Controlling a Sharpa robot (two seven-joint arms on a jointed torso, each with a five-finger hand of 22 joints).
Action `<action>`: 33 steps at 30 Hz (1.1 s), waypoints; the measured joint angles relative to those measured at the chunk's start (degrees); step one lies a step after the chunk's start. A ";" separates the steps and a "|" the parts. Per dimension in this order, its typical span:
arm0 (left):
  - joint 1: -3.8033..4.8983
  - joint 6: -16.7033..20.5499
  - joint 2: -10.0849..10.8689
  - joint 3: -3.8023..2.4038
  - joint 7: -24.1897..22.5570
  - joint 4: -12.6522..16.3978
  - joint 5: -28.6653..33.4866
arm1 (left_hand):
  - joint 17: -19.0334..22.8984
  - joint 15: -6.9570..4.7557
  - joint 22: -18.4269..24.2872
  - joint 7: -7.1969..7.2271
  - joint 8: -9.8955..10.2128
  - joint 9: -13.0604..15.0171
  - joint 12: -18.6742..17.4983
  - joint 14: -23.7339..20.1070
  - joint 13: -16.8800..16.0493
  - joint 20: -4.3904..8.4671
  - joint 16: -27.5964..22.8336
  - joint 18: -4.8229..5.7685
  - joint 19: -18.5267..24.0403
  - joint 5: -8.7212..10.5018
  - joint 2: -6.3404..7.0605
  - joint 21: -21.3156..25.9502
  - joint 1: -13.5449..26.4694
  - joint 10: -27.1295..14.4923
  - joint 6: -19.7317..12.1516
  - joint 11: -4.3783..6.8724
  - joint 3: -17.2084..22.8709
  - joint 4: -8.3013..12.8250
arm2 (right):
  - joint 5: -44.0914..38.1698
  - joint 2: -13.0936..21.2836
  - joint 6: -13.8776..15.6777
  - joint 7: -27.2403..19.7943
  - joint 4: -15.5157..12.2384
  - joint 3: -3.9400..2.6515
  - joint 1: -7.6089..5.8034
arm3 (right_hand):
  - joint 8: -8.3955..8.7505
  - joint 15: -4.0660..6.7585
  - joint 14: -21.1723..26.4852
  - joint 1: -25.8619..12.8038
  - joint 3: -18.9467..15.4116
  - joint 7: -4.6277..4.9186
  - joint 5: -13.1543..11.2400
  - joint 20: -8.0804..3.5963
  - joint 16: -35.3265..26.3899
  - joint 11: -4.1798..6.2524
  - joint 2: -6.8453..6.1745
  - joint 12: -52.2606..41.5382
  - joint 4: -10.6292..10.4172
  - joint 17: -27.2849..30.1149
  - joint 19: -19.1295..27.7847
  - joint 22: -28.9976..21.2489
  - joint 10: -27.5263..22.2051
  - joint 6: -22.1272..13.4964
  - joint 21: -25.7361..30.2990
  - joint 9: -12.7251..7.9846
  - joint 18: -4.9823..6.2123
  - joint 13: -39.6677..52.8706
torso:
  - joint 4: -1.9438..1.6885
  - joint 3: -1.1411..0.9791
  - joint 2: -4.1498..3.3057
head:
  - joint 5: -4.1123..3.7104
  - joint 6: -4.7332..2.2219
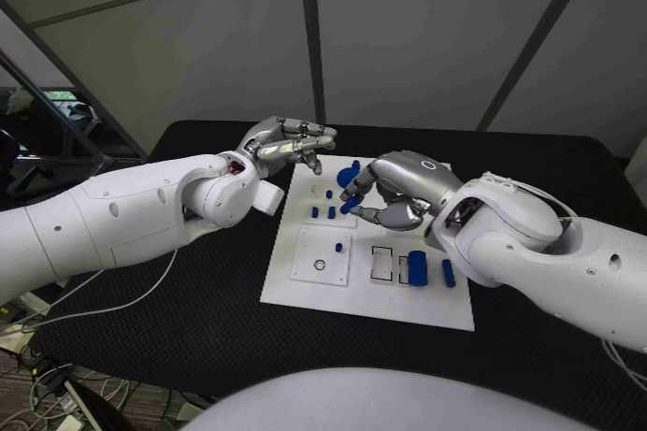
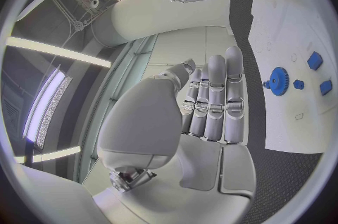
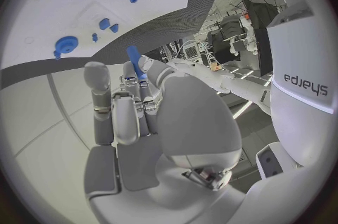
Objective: Assemble the parts on the task board
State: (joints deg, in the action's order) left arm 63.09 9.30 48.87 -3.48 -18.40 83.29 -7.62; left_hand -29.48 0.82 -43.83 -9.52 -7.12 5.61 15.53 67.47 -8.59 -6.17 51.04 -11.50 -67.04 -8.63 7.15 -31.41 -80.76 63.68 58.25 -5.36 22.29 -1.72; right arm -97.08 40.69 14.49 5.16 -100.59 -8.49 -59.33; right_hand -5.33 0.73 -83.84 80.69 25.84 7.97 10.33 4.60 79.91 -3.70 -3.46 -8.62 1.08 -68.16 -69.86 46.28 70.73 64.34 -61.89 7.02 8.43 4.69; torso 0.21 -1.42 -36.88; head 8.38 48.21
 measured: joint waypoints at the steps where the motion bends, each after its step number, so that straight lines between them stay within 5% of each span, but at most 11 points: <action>1: 0.00 0.00 -0.04 0.00 0.00 -0.14 0.00 | 0.00 0.00 0.00 0.00 0.00 0.00 0.00 0.00 0.00 0.00 0.00 0.00 0.00 0.00 0.00 0.00 0.00 0.00 0.00 0.00 0.00 0.00 | 0.22 -0.73 0.08 -0.26 0.30 0.49 0.11 | -0.03 0.00 0.00 0.01 0.00 0.00 0.00 0.00 0.00 0.00 -0.01 0.00 0.00 0.00 0.00 0.00 0.00 0.01 0.00 0.00 0.01 0.00 | 0.00 0.00 0.00 | 0.21 0.06; 7: 0.01 0.04 -0.34 0.00 -0.09 -0.91 0.00 | 0.00 0.00 0.00 0.00 0.00 0.00 0.00 0.00 0.00 0.00 0.00 0.00 0.00 0.00 0.00 0.00 0.00 0.00 0.00 0.00 0.00 0.00 | 0.99 -3.53 0.21 -1.37 1.85 3.55 0.79 | -0.12 0.00 0.00 0.25 0.00 -0.05 0.00 0.00 0.00 0.00 -0.20 0.01 0.00 0.00 0.00 0.00 0.00 0.06 0.00 0.00 0.00 -0.04 | -0.04 0.01 0.01 | 1.40 0.50; 17: 0.06 0.31 -0.47 -0.01 -0.34 -1.75 0.00 | -0.01 0.00 0.00 0.00 0.00 0.01 0.00 0.00 0.01 0.00 0.00 0.00 0.00 0.00 0.00 0.00 0.00 0.00 0.00 0.00 0.00 0.00 | 1.44 -5.82 -0.07 -2.57 4.40 6.79 1.54 | -0.13 0.00 0.00 0.69 -0.01 -0.06 -0.03 0.00 0.00 -0.01 -0.07 0.11 0.00 0.05 0.00 -0.07 -0.01 0.07 0.00 0.00 0.00 0.00 | 0.09 0.00 0.02 | 2.43 1.16; 24: 0.09 0.52 -0.55 -0.01 -0.56 -1.87 0.00 | -0.01 0.00 0.00 0.00 0.00 0.01 0.00 0.00 0.01 0.00 0.00 0.00 0.00 0.00 0.00 0.00 0.00 0.00 0.00 0.00 0.00 0.00 | 1.19 -6.84 -0.47 -2.80 6.14 7.58 2.16 | -0.08 0.00 0.00 0.69 0.04 -0.07 -0.06 0.00 0.00 -0.01 -0.07 0.11 0.05 0.05 0.00 -0.07 -0.01 0.08 0.00 0.00 0.01 0.01 | 0.12 -0.03 0.02 | 2.86 1.37; 33: 0.10 0.68 -0.57 -0.02 -0.73 -1.81 0.00 | -0.01 0.00 -0.01 0.00 0.00 0.01 0.00 0.00 -0.03 0.00 0.00 0.00 0.00 0.00 0.00 0.00 0.00 0.00 0.00 0.00 0.00 0.00 | -0.09 -7.72 -1.04 -2.59 7.64 7.76 2.35 | 0.18 0.00 0.00 0.69 0.11 -0.16 0.15 0.00 0.00 -0.01 -0.07 0.22 0.13 0.05 0.00 -0.07 -0.01 0.17 0.00 0.00 0.01 0.00 | 0.12 -0.02 0.02 | 3.13 1.65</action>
State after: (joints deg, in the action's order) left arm 63.19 9.99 48.30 -3.50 -19.13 81.48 -7.62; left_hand -29.49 0.82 -43.84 -9.52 -7.12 5.62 15.53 67.47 -8.63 -6.17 51.04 -11.50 -67.04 -8.63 7.15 -31.41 -80.76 63.68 58.25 -5.36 22.29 -1.73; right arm -97.17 32.97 13.45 2.57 -92.95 -0.73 -56.97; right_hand -5.15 0.73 -83.84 81.38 25.95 7.82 10.48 4.60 79.91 -3.71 -3.54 -8.40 1.20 -68.11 -69.86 46.21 70.72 64.51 -61.89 7.02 8.44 4.69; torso 0.34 -1.44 -36.86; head 11.51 49.87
